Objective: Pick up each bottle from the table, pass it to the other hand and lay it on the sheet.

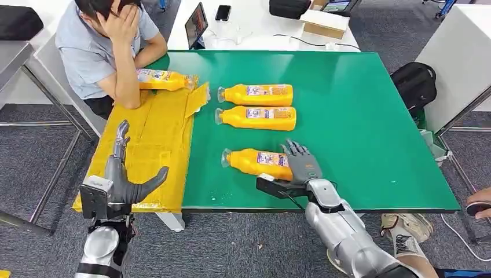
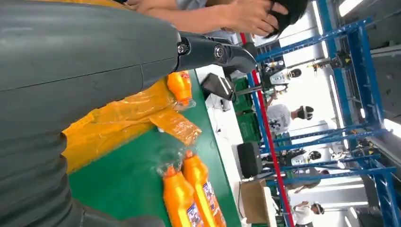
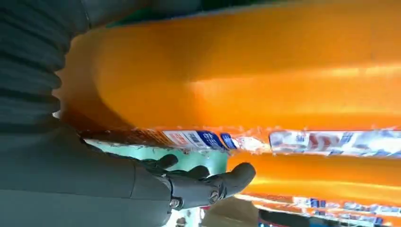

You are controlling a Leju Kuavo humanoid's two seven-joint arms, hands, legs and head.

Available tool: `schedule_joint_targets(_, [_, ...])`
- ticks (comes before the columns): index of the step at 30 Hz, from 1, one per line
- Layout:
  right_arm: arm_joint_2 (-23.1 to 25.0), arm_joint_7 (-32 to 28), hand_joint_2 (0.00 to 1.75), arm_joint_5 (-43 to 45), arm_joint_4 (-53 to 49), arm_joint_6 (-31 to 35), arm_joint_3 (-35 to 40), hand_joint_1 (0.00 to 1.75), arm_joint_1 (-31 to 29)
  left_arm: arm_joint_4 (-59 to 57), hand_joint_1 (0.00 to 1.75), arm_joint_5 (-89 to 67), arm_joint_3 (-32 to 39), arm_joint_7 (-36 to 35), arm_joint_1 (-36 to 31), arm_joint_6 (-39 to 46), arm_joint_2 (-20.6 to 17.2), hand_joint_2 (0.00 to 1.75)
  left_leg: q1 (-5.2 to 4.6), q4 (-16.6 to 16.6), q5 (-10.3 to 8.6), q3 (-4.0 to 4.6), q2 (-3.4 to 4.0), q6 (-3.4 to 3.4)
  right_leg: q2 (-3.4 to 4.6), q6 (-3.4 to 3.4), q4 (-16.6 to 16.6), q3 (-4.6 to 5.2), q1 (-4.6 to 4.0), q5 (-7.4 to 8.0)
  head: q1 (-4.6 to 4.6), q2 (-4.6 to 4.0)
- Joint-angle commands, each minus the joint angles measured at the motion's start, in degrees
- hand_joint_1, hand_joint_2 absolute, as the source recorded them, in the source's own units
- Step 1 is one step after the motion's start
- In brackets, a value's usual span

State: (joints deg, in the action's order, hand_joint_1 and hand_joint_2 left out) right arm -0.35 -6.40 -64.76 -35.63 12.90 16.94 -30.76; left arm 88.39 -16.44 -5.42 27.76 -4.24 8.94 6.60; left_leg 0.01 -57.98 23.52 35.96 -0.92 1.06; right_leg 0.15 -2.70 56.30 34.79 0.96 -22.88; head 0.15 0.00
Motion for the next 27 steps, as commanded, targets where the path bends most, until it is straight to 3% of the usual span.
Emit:
schedule_joint_targets(1, [-0.6,-1.7,1.75,2.1,11.9,-4.3,2.2,1.75,-1.8,-5.7,0.00,2.4,-1.6,-1.1,-3.1,-1.9,-2.4,1.75,0.08,0.1,0.01,-0.31,-0.09,-0.08,-0.18,0.14,-0.2,-0.36,-0.11,-0.04,0.00,0.00])
schedule_joint_targets(7, [-1.5,1.4,1.75,-0.2,14.4,-7.5,6.3,1.75,-3.4,-5.6,0.00,3.6,-1.4,-1.5,-3.5,-2.8,-2.8,1.75,0.03,0.1,0.09,-0.51,-0.08,0.05,-0.11,0.12,-0.1,0.00,-0.05,-0.12,0.02,0.00])
schedule_joint_targets(17, [-2.6,-3.4,1.75,4.3,14.7,-9.0,4.8,1.75,-2.0,-6.4,0.00,3.8,-1.9,-0.7,-4.4,-3.5,-3.5,1.75,0.07,0.1,0.09,-0.74,-0.26,0.03,-0.31,0.10,-0.3,-0.30,-0.11,-0.13,0.00,0.00])
schedule_joint_targets(19, [-2.3,-6.9,1.75,6.7,13.8,-8.5,4.1,1.75,-1.6,-6.5,0.00,4.0,-1.9,-0.3,-4.8,-3.5,-3.5,1.75,0.10,0.2,0.09,-0.75,-0.26,0.02,-0.33,0.12,-0.3,-0.32,-0.13,-0.12,0.00,0.00])
schedule_joint_targets(21, [-1.4,-14.7,1.75,13.9,11.3,-8.0,-0.6,1.75,0.0,-6.5,0.00,5.2,-1.8,0.2,-5.2,-3.3,-2.9,1.75,0.07,0.1,0.10,-0.71,-0.21,0.05,-0.23,0.03,-0.2,-0.26,-0.09,-0.15,0.00,0.00])
schedule_joint_targets(24, [1.1,-24.0,1.75,23.9,1.1,-3.4,-5.2,1.75,4.4,-5.9,0.00,10.0,-0.9,-0.3,-5.4,-0.7,0.3,1.75,0.09,0.1,0.11,-0.74,-0.23,0.05,-0.23,0.02,-0.3,-0.33,-0.12,-0.16,0.00,0.00])
schedule_joint_targets(27, [1.3,-22.3,1.75,25.3,-4.6,-4.0,-4.2,1.75,6.4,-5.7,0.00,11.0,-1.7,-0.7,-5.4,0.2,0.6,1.75,0.11,0.1,0.12,-0.67,0.01,0.08,-0.03,0.01,-0.4,-0.70,-0.13,-0.03,0.04,0.00])
